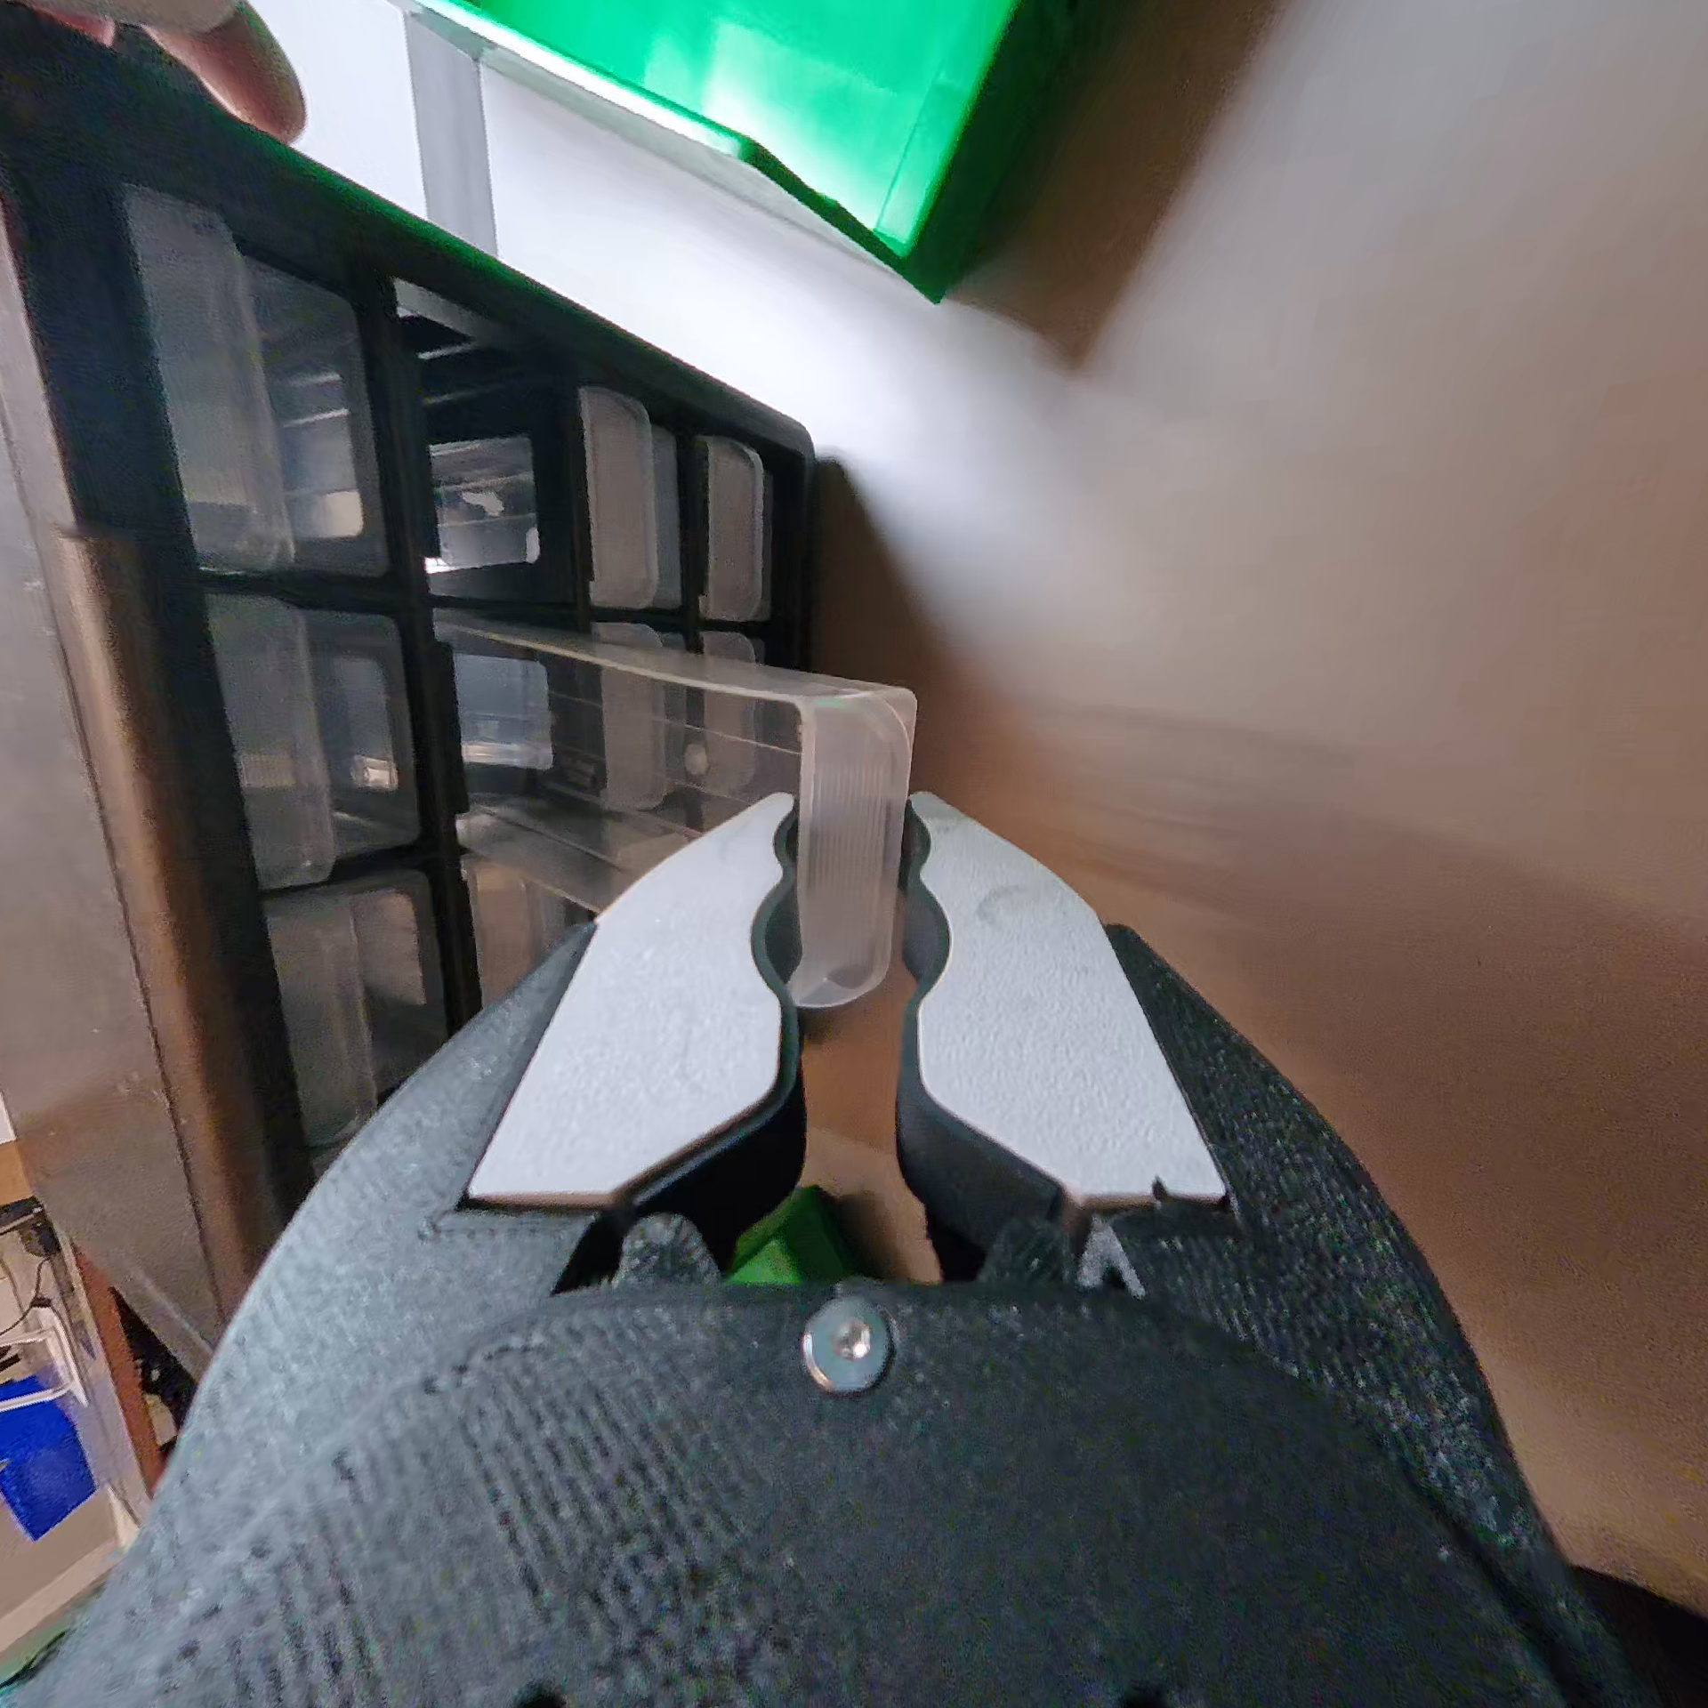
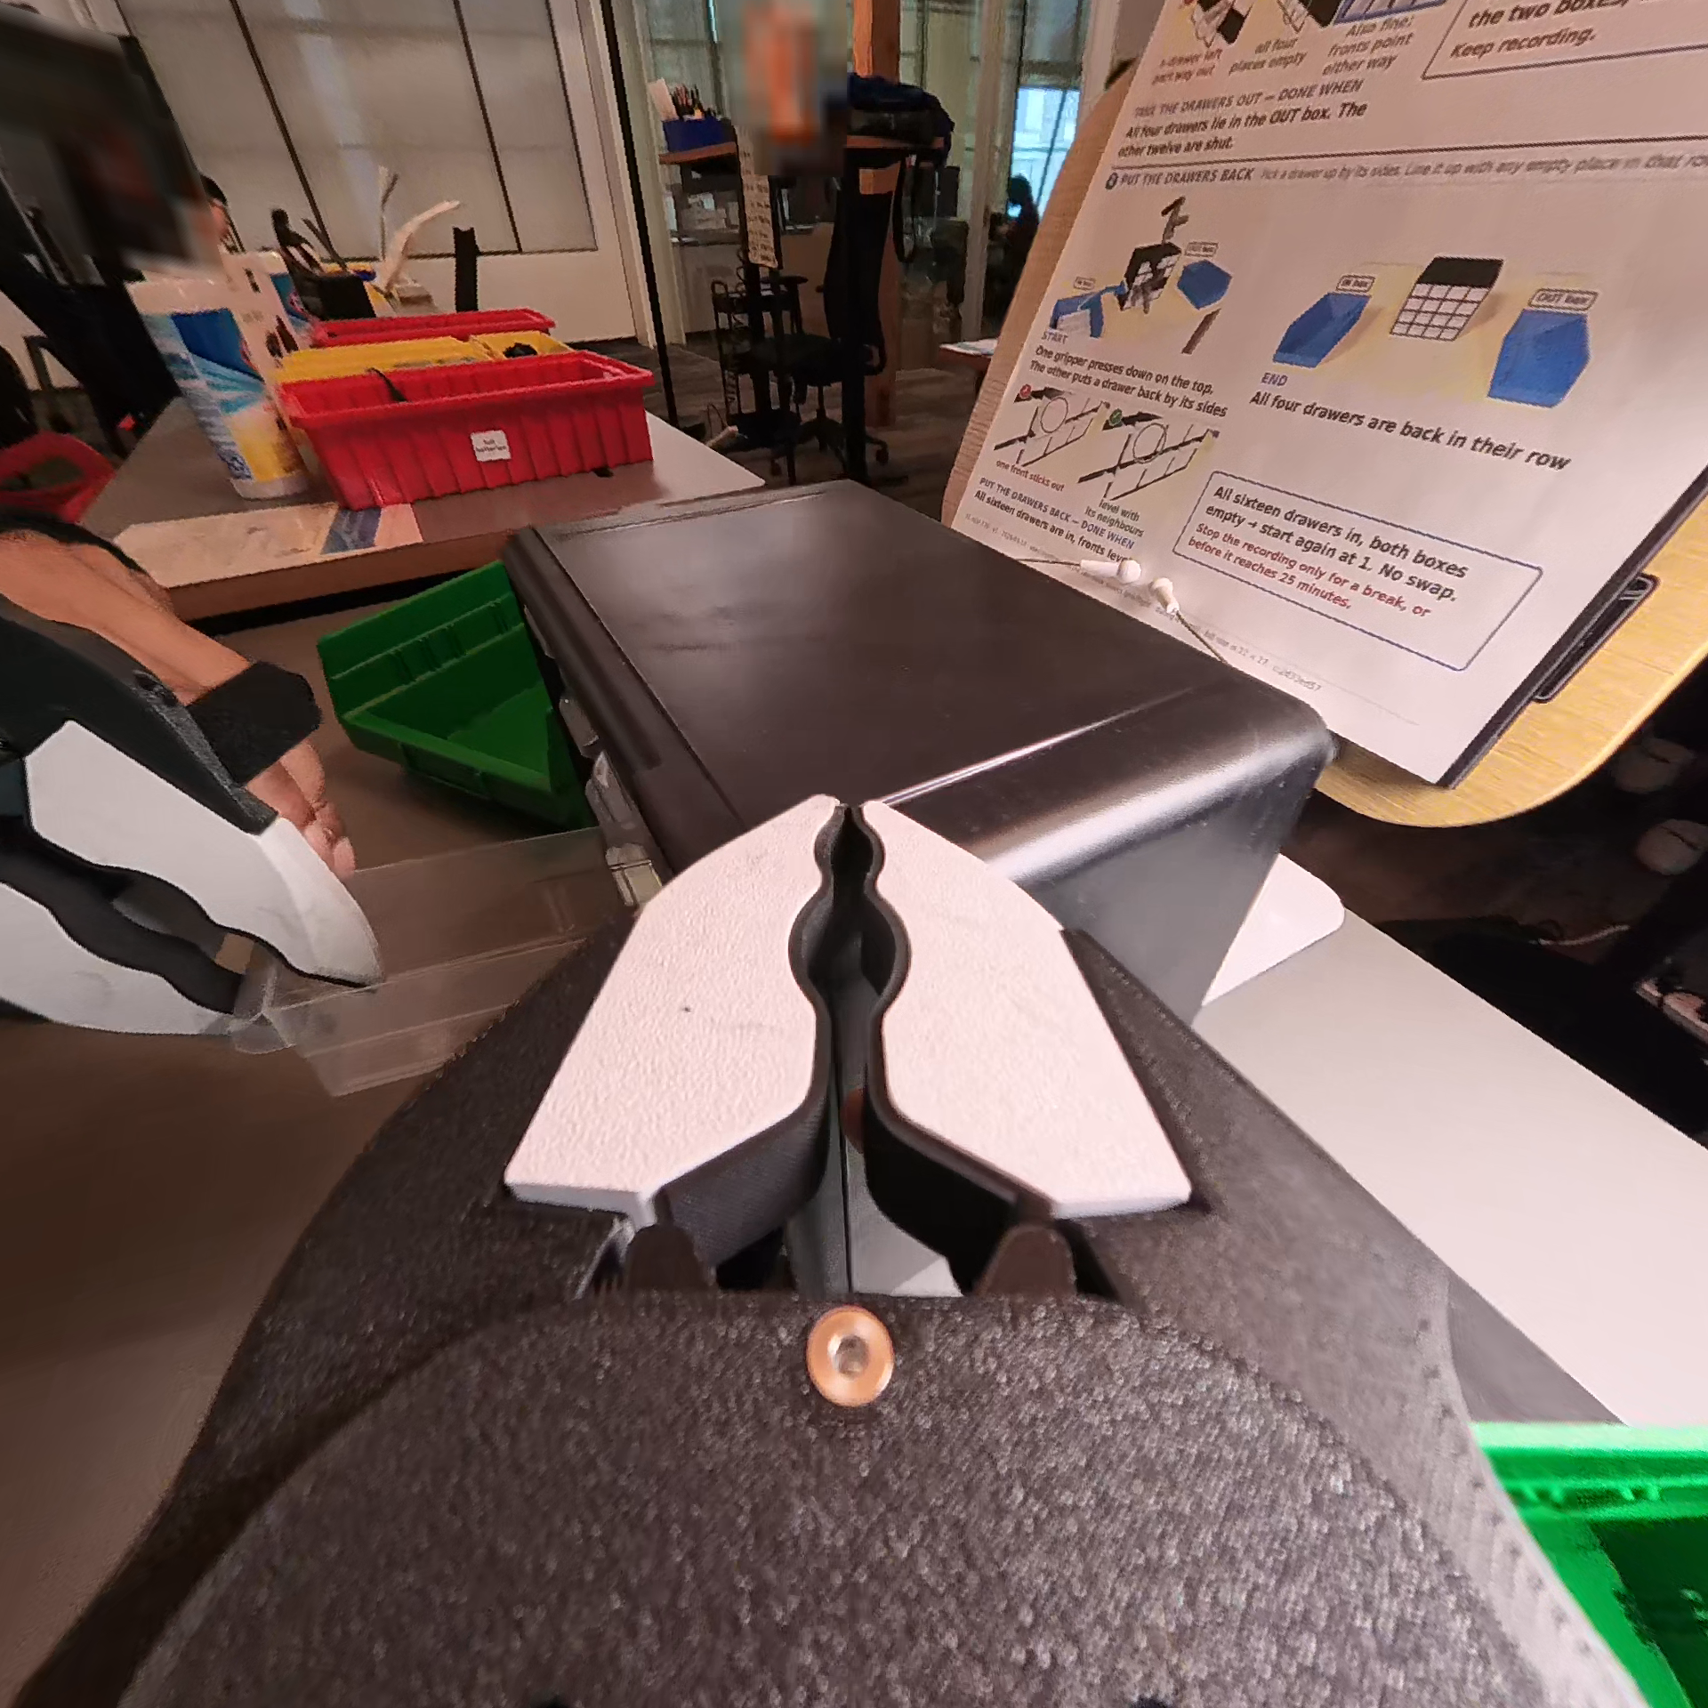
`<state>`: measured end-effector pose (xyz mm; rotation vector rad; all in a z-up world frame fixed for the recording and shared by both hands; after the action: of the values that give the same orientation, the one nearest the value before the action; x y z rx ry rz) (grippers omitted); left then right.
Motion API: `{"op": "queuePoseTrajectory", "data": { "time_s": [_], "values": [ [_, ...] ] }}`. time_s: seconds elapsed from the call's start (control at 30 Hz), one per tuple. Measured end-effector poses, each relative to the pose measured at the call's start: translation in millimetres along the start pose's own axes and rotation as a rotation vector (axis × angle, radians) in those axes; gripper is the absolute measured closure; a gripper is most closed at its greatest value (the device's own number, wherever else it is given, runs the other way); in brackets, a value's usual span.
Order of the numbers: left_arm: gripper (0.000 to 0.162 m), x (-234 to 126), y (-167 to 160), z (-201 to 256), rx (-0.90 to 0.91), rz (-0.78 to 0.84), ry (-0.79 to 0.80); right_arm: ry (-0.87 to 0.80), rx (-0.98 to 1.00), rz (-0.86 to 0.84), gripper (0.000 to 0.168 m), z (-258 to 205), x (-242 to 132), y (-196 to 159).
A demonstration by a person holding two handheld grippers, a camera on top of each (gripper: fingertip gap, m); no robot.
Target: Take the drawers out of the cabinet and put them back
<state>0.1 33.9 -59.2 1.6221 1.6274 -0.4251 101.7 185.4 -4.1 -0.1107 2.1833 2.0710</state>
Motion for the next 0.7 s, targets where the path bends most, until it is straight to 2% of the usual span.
{"op": "queuePoseTrajectory", "data": {
  "time_s": [0.17, 0.4, 0.53, 0.6, 0.7],
  "values": [
    [0.144, 12, 11, -2, 0.016, -0.007, 0.050, -0.015, -0.048, -0.054, 0.168, -8, 5, 2],
    [0.141, 29, 19, -11, -0.020, 0.006, 0.076, -0.009, -0.019, -0.009, 0.168, -3, 2, 0],
    [0.142, 33, 11, -20, -0.005, -0.008, 0.149, -0.012, -0.024, -0.021, 0.168, -4, 2, 0],
    [0.136, 34, 6, -26, -0.050, 0.013, 0.140, -0.012, -0.019, -0.015, 0.168, -4, 2, 0],
    [0.140, 43, -2, -35, -0.076, 0.018, 0.199, -0.005, -0.011, -0.011, 0.168, -4, 2, 0]
  ]
}}
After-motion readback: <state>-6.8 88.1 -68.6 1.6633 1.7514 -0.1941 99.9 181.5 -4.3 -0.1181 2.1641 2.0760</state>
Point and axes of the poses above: each gripper's, where its closed fingertips meet, x out along the fingers, y out of its top, z = x × y across the jaws, the point moved 5 cm from there along -x, back along the fingers, and after that the axes turned 12 degrees about y, right-handed, at the moved point
